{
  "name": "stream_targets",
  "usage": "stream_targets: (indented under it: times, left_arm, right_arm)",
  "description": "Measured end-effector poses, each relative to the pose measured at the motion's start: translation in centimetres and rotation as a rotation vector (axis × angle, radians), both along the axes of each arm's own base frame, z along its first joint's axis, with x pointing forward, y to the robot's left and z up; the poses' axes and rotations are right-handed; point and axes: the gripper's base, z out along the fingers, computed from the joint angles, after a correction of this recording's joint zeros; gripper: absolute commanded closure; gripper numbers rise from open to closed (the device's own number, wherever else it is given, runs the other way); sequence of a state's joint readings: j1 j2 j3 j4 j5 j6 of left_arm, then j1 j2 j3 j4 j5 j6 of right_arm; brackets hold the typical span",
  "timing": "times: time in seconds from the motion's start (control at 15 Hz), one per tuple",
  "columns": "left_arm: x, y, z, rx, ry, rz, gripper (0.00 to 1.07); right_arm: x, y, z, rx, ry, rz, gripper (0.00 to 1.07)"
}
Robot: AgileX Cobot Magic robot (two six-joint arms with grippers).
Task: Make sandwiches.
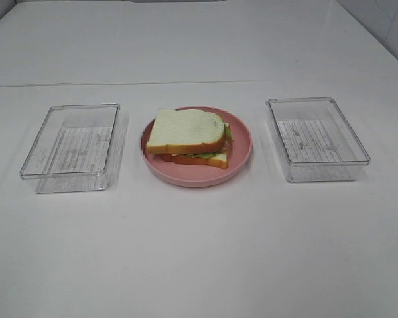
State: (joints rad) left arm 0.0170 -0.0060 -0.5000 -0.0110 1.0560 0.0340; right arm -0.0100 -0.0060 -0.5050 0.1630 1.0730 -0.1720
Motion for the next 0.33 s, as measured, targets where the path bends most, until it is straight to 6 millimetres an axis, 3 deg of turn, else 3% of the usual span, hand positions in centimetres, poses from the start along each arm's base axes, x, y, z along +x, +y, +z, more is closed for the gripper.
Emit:
stream_targets:
  times: [0.33]
  left_arm:
    - [0.0,-0.01,0.0,0.002,0.0,-0.002,0.21]
  right_arm:
    - [0.0,0.0,0.0,0.0,0.0,0.0,0.34]
